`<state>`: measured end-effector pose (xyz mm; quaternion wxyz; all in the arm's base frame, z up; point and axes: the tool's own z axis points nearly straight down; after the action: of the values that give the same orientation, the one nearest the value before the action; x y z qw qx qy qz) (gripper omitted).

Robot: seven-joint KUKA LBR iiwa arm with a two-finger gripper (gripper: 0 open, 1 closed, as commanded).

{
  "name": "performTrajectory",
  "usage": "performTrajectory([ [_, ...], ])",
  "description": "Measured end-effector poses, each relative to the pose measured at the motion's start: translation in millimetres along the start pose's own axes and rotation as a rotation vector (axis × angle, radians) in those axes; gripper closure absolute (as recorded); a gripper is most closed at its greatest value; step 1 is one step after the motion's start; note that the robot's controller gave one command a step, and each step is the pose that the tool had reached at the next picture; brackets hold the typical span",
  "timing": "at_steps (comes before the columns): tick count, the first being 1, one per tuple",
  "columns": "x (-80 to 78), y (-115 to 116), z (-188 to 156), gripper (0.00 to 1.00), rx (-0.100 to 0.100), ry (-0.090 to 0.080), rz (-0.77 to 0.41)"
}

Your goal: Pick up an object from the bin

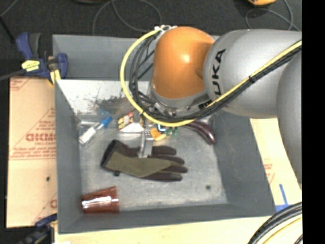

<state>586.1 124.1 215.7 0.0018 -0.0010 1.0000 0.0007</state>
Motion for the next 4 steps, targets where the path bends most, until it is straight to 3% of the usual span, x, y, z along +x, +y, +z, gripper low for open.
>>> performTrajectory([
  [1, 1.1, 1.8, 18.4, 0.0, -0.001, -0.006, 0.079],
  [2, -12.4, -28.1, 68.6, 0.0, -0.004, -0.005, 0.161],
  [3, -17.6, -36.7, 116.7, 0.0, 0.004, -0.009, 0.219],
  [4, -11.9, 1.7, 140.3, 1.0, -0.003, -0.002, 0.273],
])
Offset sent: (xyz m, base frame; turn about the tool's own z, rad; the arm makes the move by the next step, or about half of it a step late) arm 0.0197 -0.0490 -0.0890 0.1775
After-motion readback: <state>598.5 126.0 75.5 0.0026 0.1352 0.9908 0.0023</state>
